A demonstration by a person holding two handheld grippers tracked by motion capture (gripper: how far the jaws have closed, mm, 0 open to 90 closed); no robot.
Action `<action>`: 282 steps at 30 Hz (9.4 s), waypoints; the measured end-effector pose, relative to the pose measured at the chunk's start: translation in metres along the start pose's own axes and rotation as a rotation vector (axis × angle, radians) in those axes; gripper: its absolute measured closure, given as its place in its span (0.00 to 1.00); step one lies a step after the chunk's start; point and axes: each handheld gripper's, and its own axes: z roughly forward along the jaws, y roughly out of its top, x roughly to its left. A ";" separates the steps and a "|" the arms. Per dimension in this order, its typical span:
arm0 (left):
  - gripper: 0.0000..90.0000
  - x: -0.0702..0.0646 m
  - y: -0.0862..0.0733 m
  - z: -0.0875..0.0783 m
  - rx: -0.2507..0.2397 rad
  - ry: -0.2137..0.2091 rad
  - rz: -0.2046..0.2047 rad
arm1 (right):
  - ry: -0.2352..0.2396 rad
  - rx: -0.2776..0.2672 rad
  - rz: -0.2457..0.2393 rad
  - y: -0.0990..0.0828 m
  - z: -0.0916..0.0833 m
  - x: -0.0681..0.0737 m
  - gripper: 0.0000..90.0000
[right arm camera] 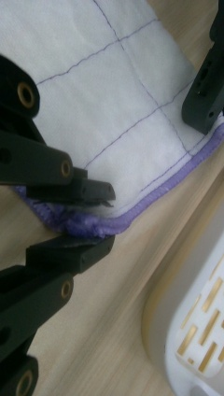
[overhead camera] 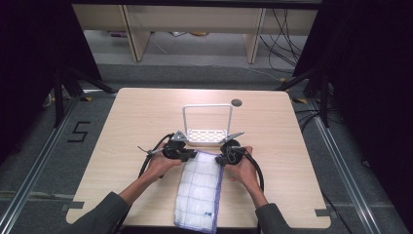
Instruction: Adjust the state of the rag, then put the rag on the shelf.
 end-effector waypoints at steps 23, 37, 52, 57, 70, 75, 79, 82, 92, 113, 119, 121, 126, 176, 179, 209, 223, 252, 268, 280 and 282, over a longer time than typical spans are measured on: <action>0.94 -0.008 0.010 -0.030 -0.092 -0.036 -0.045 | 0.037 -0.088 -0.050 0.007 -0.030 0.013 0.94; 0.94 -0.021 0.017 -0.056 -0.141 -0.049 -0.015 | 0.064 -0.162 -0.100 0.011 -0.053 0.025 0.94; 0.94 -0.022 0.018 -0.065 -0.170 -0.047 -0.018 | 0.053 -0.192 -0.122 0.013 -0.060 0.028 0.94; 0.94 -0.025 0.022 -0.072 -0.185 -0.057 -0.016 | 0.069 -0.207 -0.107 0.014 -0.066 0.033 0.94; 0.94 -0.039 0.031 -0.111 -0.237 -0.078 -0.001 | 0.097 -0.271 -0.192 0.017 -0.108 0.053 0.94; 0.94 -0.047 0.037 -0.127 -0.275 -0.103 -0.006 | 0.112 -0.300 -0.174 0.017 -0.123 0.056 0.94; 0.94 -0.052 0.046 -0.137 -0.268 -0.099 0.017 | 0.119 -0.310 -0.181 0.021 -0.134 0.057 0.94; 0.94 -0.053 0.055 -0.148 -0.281 -0.117 0.032 | 0.123 -0.325 -0.190 0.028 -0.146 0.059 0.94; 0.94 -0.057 0.084 -0.178 -0.319 -0.126 0.030 | 0.124 -0.391 -0.203 0.049 -0.187 0.060 0.95; 0.94 -0.024 0.144 -0.179 -0.340 -0.058 0.001 | 0.053 -0.452 -0.155 0.104 -0.203 0.026 0.95; 0.94 -0.018 0.159 -0.179 -0.347 -0.018 0.001 | 0.050 -0.481 -0.129 0.118 -0.206 0.018 0.95; 0.94 -0.017 0.164 -0.178 -0.348 -0.008 0.002 | 0.044 -0.473 -0.122 0.122 -0.207 0.015 0.95; 0.94 -0.010 0.175 -0.177 -0.357 0.010 -0.001 | 0.040 -0.481 -0.088 0.133 -0.205 0.007 0.95; 0.94 0.072 0.218 -0.111 -0.408 0.103 -0.153 | -0.082 -0.488 0.074 0.205 -0.143 -0.061 0.94; 0.94 0.075 0.214 -0.104 -0.410 0.101 -0.156 | -0.096 -0.473 0.082 0.203 -0.135 -0.063 0.94; 0.93 0.090 0.181 -0.062 -0.259 0.072 -0.222 | -0.132 -0.288 0.112 0.186 -0.078 -0.074 0.92; 0.77 0.098 0.166 -0.060 -0.216 0.073 -0.253 | -0.184 -0.232 0.124 0.186 -0.071 -0.075 0.76; 0.43 0.080 0.137 -0.104 -0.220 0.012 -0.244 | -0.174 -0.277 0.148 0.155 -0.107 -0.080 0.55; 0.38 0.055 0.111 -0.118 -0.233 -0.030 -0.231 | -0.135 -0.328 0.079 0.134 -0.127 -0.058 0.52; 0.33 0.034 0.092 -0.124 -0.236 -0.026 -0.195 | -0.110 -0.337 0.072 0.114 -0.137 -0.046 0.49; 0.33 0.030 0.088 -0.125 -0.241 -0.031 -0.185 | -0.109 -0.346 0.056 0.110 -0.138 -0.045 0.48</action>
